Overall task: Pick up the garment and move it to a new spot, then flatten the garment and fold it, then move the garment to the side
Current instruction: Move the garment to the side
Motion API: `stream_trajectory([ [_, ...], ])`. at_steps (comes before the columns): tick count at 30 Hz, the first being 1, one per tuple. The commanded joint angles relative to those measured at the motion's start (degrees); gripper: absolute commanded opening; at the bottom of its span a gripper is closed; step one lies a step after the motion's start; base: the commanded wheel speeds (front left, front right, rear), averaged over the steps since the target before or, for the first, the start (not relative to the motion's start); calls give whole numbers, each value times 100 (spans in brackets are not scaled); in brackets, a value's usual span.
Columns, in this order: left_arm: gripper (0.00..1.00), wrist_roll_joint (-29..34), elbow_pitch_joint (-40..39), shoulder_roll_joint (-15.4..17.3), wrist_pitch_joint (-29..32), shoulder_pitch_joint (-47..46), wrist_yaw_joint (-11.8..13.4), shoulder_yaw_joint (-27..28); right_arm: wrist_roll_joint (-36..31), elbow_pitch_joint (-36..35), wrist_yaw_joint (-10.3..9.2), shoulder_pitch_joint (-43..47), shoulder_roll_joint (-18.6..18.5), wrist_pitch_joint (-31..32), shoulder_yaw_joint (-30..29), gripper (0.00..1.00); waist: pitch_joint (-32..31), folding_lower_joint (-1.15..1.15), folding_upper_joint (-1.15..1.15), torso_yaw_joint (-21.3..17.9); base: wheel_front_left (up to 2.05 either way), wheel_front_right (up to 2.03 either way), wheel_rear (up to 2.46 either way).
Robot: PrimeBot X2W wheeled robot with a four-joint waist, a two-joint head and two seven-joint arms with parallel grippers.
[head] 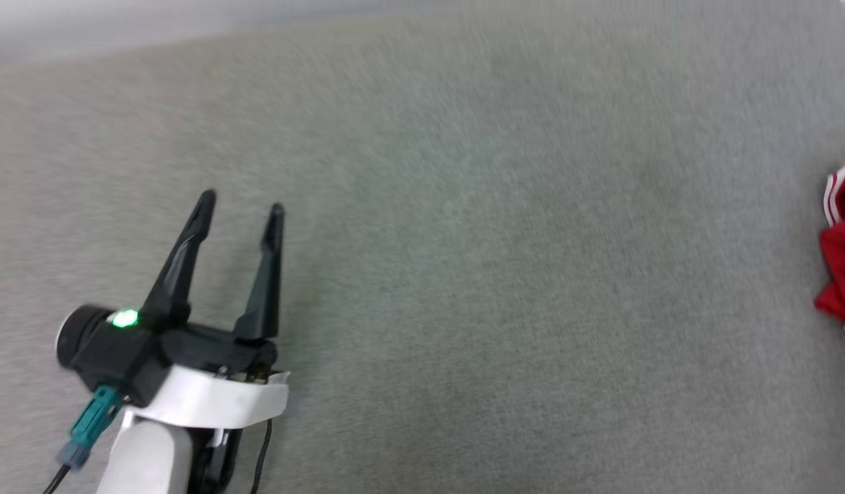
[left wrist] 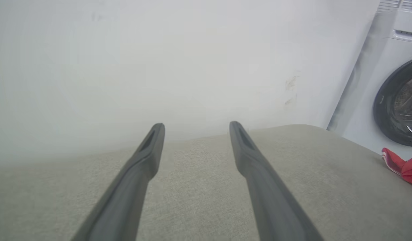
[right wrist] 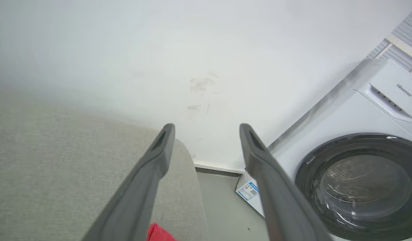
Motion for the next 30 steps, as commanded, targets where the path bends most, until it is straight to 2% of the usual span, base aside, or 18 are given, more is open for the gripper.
stream_trajectory([
  [1,100,-15,12,-54,-11,98,12,63,4,-114,-7,143,107,-43,-18,100,-434,0,0,320,0,0,0],
  [5,100,30,123,-226,-12,388,42,315,192,-707,-7,644,815,-142,22,100,-780,0,0,554,0,0,0],
  [9,100,70,232,-370,-11,647,24,334,364,-1175,-7,1217,1464,-265,152,100,-1037,0,0,765,0,0,0],
  [14,100,113,358,-476,-12,873,-5,287,459,-1440,-7,2010,2276,-556,326,100,-1223,0,0,976,0,0,0],
  [18,100,166,468,-577,-11,991,-10,281,638,-1199,-7,2374,2497,-885,490,100,-1275,0,0,1046,0,0,0],
  [30,100,102,894,-721,-11,1082,-26,249,795,-411,-7,2624,2730,-1523,868,100,-1441,0,0,1127,0,0,0],
])
